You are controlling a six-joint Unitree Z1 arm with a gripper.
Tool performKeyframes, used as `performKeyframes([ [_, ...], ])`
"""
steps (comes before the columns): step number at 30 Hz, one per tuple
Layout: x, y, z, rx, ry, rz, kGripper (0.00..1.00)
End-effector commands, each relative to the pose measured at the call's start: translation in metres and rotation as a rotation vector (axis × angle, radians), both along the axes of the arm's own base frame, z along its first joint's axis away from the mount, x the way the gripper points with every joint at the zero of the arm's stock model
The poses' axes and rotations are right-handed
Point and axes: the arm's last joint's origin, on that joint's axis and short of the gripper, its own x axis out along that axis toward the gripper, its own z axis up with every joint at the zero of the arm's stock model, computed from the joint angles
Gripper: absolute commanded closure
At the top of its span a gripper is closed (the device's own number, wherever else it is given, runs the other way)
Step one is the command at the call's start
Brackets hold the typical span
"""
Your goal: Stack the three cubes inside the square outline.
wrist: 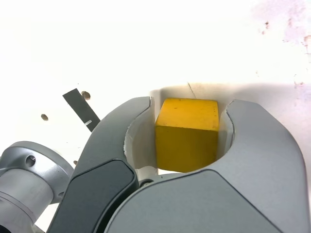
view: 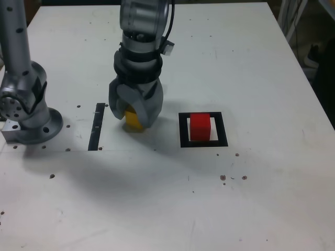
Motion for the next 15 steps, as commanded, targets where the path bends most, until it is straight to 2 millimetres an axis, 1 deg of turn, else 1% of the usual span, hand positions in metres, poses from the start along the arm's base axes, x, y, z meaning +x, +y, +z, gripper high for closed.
performKeyframes([
  [1,0.001,-0.001,0.002,-0.005,-0.004,-0.004,0.81],
  [6,-0.003,-0.001,0.006,-0.01,0.044,0.035,0.83],
  [9,-0.003,-0.001,0.017,0.007,0.068,0.069,0.83],
  [12,0.002,-0.001,0.039,0.019,0.059,0.1,0.83],
  [15,0.008,-0.004,0.071,0.03,0.021,0.139,0.83],
])
